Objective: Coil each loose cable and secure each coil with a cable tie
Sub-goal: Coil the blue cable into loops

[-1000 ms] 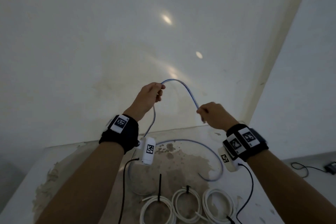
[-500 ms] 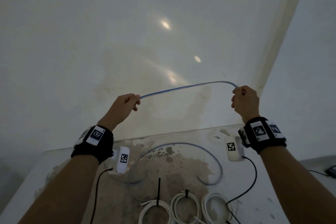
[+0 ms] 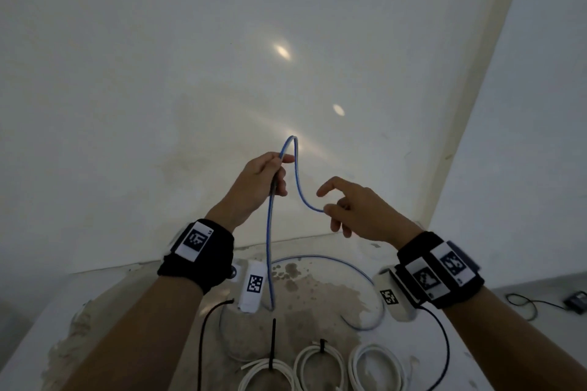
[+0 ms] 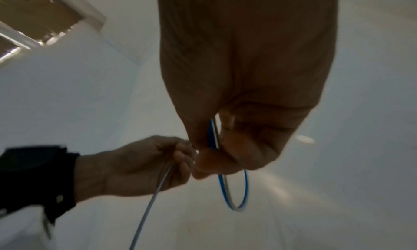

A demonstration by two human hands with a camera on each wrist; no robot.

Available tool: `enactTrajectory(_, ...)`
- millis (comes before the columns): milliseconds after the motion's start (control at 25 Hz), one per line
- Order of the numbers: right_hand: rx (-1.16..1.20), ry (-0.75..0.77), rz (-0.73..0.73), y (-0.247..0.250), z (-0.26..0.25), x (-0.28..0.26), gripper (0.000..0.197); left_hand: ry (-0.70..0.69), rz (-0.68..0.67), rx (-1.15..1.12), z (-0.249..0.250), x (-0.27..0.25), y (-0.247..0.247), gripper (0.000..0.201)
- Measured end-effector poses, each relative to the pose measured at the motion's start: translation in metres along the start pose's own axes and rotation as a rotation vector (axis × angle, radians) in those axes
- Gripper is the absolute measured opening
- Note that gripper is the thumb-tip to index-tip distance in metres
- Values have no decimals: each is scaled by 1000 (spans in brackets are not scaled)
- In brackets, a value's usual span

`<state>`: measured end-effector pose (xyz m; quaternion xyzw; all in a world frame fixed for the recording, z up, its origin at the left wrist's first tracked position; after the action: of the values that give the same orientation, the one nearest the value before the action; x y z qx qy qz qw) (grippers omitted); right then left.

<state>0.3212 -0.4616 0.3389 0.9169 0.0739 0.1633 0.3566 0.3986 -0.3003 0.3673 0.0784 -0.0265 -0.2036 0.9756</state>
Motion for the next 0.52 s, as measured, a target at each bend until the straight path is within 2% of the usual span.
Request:
enactTrajectory(80, 188, 98, 4, 6, -25, 1, 17, 16, 10, -35, -7, -1, 0, 35)
enactTrajectory(200, 388, 161, -5, 9, -44, 5, 27, 102, -103, -192, -18, -9, -16, 33)
enactTrajectory(320, 373, 144, 102, 12, -37, 12, 26, 181, -208, -289, -24, -19, -33, 35)
enactTrajectory(520, 397, 89, 194, 8, -24, 17, 21, 201, -186, -274, -28, -26, -34, 35)
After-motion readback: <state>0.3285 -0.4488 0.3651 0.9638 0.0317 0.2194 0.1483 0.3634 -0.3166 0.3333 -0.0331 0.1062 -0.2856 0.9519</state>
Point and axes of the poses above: each hand's wrist, its own x-axis towards the middle knuckle, its own y-axis out of the back of the hand, z = x × y, the point moved 8 cm from there along x, towards the middle knuckle, and after that the axes turned 12 degrees about y, right-handed, at the moved point
